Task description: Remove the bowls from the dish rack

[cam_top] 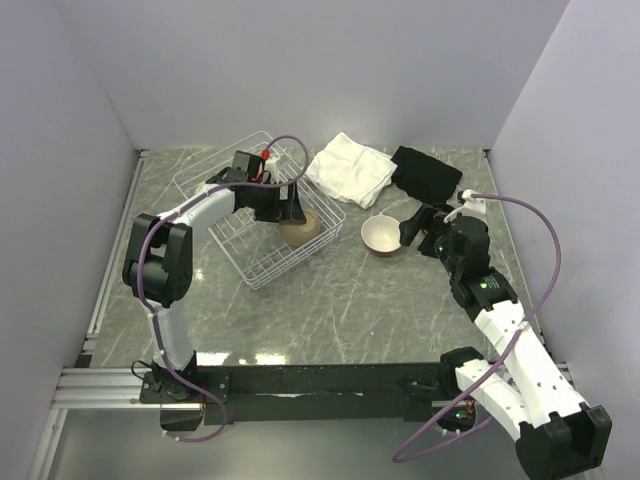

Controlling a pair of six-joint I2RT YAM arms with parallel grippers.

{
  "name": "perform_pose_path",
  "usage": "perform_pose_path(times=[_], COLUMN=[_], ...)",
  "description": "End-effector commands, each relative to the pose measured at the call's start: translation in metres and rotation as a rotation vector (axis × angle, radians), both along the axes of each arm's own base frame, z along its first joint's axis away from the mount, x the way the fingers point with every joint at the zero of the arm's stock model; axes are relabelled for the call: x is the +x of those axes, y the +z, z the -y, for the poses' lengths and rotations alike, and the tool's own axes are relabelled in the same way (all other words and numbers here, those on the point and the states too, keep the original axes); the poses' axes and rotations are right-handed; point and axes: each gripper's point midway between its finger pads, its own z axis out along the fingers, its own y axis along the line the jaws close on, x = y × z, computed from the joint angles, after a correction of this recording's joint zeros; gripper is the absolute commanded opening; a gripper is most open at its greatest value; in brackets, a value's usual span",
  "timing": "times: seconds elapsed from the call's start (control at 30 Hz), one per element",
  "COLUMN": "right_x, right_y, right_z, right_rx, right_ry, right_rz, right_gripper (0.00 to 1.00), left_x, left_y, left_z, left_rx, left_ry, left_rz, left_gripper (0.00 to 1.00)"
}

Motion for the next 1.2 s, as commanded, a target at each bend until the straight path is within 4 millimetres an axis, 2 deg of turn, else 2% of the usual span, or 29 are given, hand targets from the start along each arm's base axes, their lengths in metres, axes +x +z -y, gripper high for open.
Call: perform_pose_path(times=[0.0, 0.17, 0.47, 0.57, 0.73, 1.17], right_x=[0.000, -0.001, -0.002, -0.003, -0.004, -0.010], right_y=[-0.004, -0.005, -0.004, -0.007, -0.007, -0.009], right_z=[-0.001, -0.001, -0.002, -0.003, -0.003, 0.000], right_rx=[-0.006, -0.005, 0.007, 0.015, 0.018, 0.012], right_ry=[0.011, 0.012, 0.013, 0.018, 0.019, 0.010], right_rz=[-0.001, 0.002, 0.006, 0.001, 0.001, 0.005], right_gripper=[1.00, 1.00, 1.00, 1.00, 1.00, 1.00], left_x=[-0.009, -0.013, -0.018, -0.018, -0.016, -0.014], left_y=[0.000, 0.017, 0.037, 0.038, 0.037, 0.038], left_z=[0.006, 0.009, 0.007, 0.007, 0.009, 0.020], left_rx=[-0.019, -0.041, -0.043, -0.046, -0.063, -0.088], left_ry=[-0.031, -0.039, -0.025, -0.015, 0.013, 0.112], left_rz=[-0.051, -0.062, -0.077, -0.080, -0.089, -0.087], left_gripper=[0.99, 0.99, 0.87, 0.83, 0.85, 0.84])
